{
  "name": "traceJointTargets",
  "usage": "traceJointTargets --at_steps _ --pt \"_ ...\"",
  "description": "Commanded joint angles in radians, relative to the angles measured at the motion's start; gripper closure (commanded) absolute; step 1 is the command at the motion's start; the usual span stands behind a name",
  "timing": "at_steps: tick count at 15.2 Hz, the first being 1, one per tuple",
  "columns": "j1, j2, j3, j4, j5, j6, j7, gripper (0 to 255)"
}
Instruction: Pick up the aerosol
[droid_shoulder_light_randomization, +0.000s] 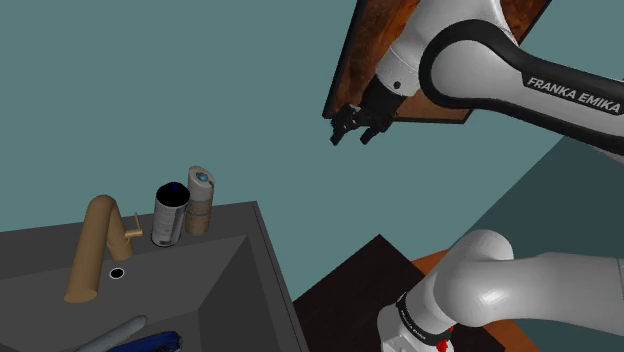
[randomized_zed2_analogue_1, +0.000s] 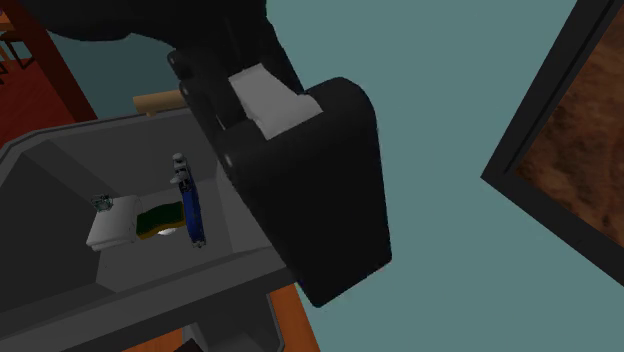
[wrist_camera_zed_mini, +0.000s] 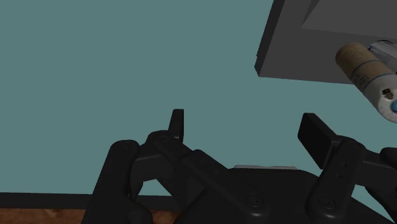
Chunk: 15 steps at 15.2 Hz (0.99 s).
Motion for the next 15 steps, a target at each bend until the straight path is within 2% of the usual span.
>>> traceJointTargets --at_steps 1,9,15 --pt "0.009 0.010 0.056 -0.022 0.014 0.056 0.056 0" --pt "0.003 0.143 0.286 -0.018 0.019 0.265 0.280 0" --pt "-0.069 0.299 0.489 0.052 -0.061 0.398 0.484 0"
